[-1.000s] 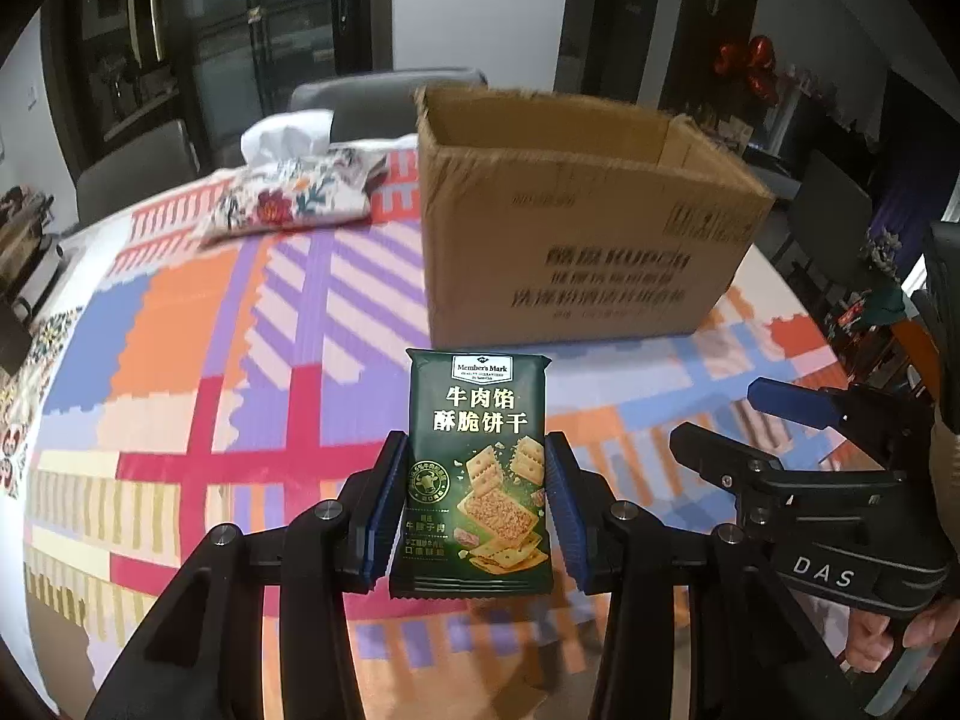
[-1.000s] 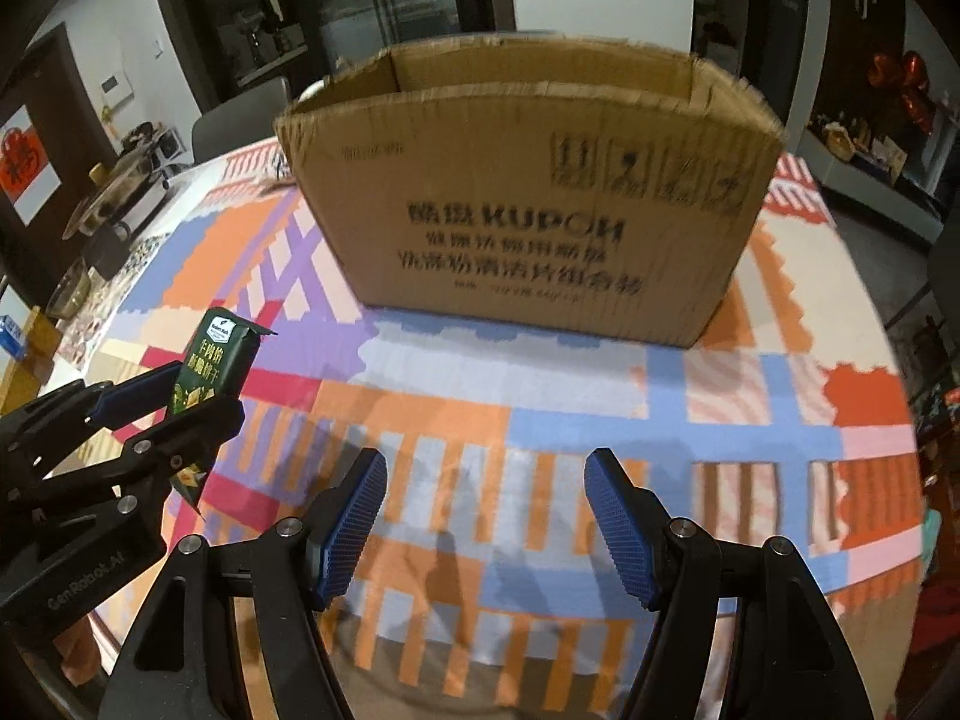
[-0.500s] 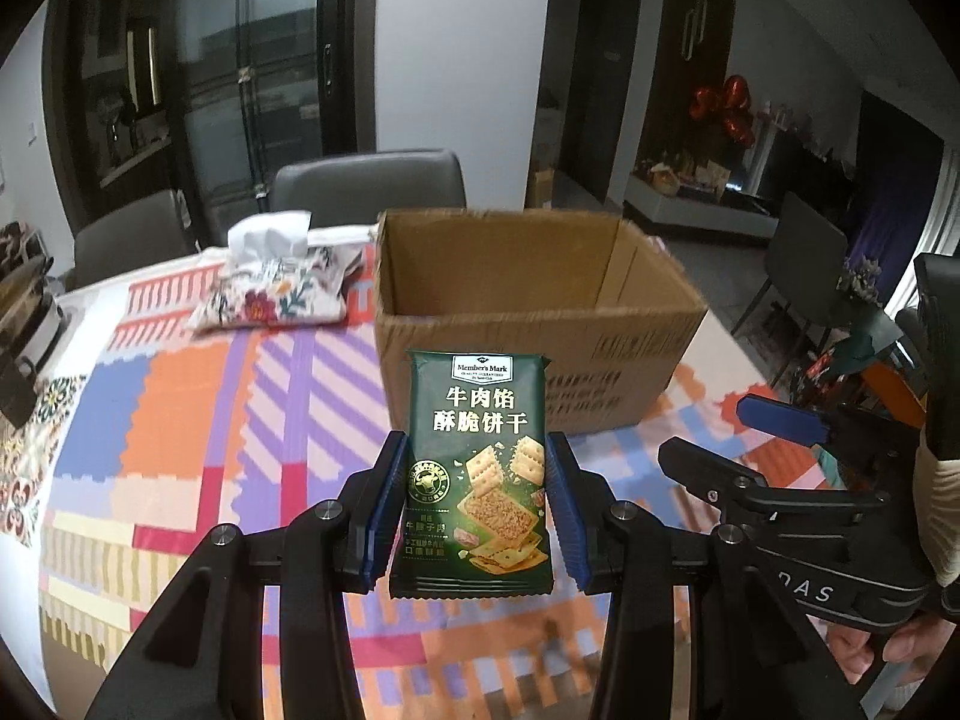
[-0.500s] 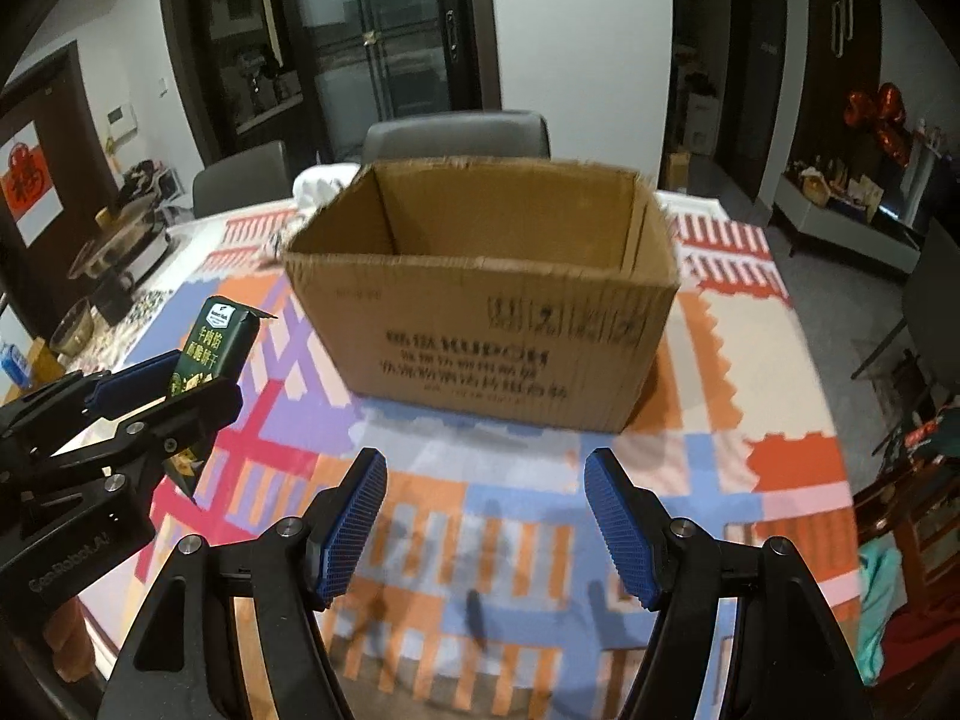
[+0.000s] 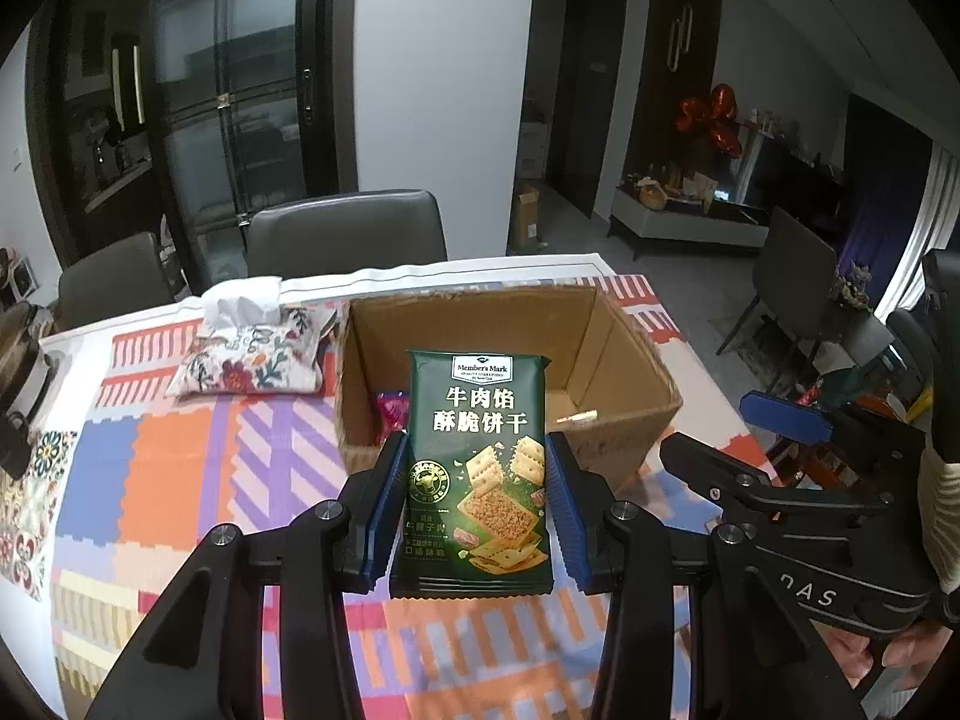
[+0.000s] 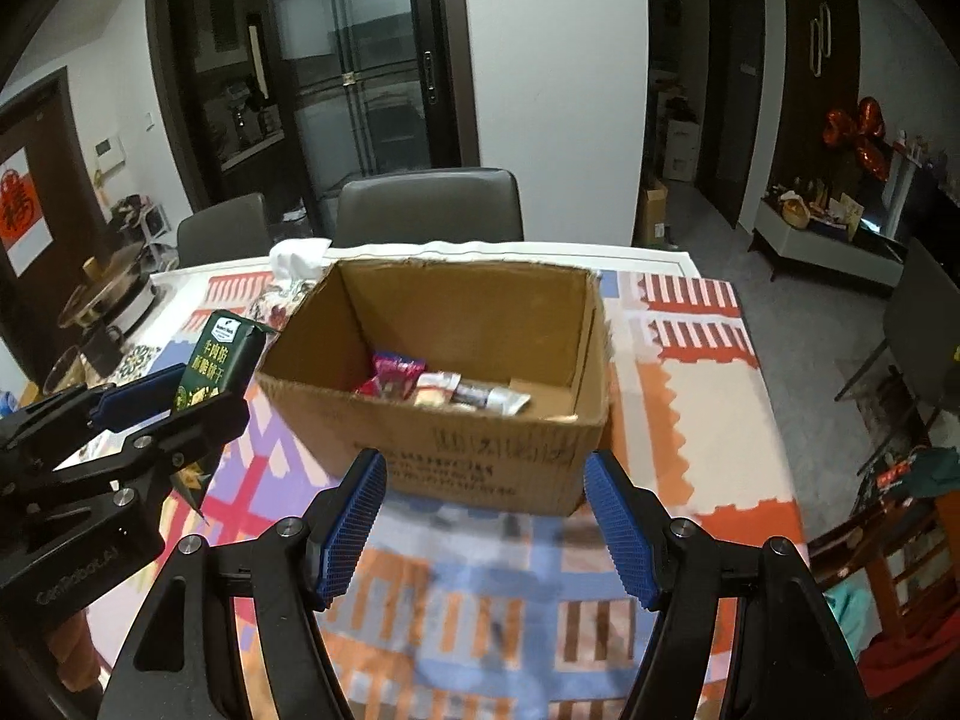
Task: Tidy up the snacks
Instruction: 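Carry the cracker pack into the box and open the left gripper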
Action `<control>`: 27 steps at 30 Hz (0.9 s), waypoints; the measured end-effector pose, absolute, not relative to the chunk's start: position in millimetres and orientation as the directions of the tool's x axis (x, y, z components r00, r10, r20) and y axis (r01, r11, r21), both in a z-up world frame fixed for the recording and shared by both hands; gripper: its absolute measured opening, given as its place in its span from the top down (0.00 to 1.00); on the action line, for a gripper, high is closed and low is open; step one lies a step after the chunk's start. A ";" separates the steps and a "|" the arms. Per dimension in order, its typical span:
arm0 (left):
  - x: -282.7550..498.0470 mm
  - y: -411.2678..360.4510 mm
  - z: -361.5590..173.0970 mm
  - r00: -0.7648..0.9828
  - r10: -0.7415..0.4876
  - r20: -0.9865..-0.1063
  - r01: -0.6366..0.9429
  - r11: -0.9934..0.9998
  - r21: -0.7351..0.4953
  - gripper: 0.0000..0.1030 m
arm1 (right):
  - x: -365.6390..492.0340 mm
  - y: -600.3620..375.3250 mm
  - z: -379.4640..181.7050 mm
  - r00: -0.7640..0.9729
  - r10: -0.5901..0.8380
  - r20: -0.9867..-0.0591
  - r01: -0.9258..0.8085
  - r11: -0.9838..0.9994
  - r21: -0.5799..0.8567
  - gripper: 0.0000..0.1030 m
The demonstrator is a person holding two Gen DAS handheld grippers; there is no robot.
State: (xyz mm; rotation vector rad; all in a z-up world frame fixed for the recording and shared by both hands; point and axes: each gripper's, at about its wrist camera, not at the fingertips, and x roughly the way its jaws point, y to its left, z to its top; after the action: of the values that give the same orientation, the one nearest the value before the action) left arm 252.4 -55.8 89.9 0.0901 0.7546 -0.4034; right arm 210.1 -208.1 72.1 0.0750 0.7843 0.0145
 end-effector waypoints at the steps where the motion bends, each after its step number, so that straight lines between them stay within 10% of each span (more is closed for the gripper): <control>1: 257.3 -58.2 91.5 0.655 -0.326 -0.682 0.389 0.919 -0.065 0.57 | 213.5 -209.2 73.2 0.706 0.039 -0.707 0.016 0.997 0.072 0.33; 27: 348.0 -127.4 81.7 0.599 -0.240 -0.764 0.372 0.928 0.001 0.57 | 288.2 -259.4 80.4 0.615 -0.071 -0.785 0.094 0.995 -0.017 0.32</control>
State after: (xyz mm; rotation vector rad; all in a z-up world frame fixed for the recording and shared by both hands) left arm 348.0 -127.4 81.7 0.1665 0.8591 -0.3567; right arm 288.2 -259.4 80.4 0.0273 0.9031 -0.0955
